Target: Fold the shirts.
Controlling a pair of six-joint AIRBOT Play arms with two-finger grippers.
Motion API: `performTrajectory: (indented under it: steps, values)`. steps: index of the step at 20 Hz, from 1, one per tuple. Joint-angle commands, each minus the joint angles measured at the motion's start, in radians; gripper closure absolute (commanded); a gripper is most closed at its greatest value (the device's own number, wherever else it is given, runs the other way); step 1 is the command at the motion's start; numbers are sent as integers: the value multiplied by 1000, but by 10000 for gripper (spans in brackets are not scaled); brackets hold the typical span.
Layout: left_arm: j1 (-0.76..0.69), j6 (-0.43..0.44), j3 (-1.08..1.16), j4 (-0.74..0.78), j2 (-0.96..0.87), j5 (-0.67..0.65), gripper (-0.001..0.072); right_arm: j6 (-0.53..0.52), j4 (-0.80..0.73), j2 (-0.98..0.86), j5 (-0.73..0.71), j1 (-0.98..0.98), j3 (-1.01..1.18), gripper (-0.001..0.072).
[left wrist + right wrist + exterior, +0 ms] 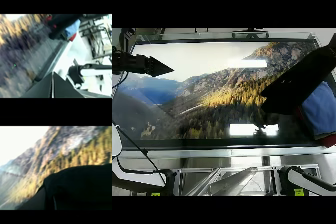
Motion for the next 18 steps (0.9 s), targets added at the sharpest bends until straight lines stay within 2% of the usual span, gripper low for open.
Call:
performTrajectory:
  steps: [1, 3, 6, 9, 11, 15, 18]
  values:
    - [-70, -2, 0, 1, -24, 1, 689, -47, 32, -99, -125, -83, 0, 698]
    - [-111, -2, 0, -1, -49, 8, 688, -95, 130, -166, -280, -88, 4, 698]
    - [-159, -2, 0, -3, -83, 8, 689, -95, 299, -230, -455, -129, 44, 698]
    - [-190, -2, 0, -3, -107, 8, 689, -47, 341, -229, -473, -233, 48, 698]
    - [-200, -2, 0, -2, -117, 8, 689, -64, 339, -230, -338, -331, 48, 698]
    - [-200, -2, 0, -2, -119, 7, 688, -159, 263, -237, 51, -489, 38, 699]
    - [-200, -2, 0, -1, -119, 0, 689, -202, 223, -207, 264, -581, 7, 698]
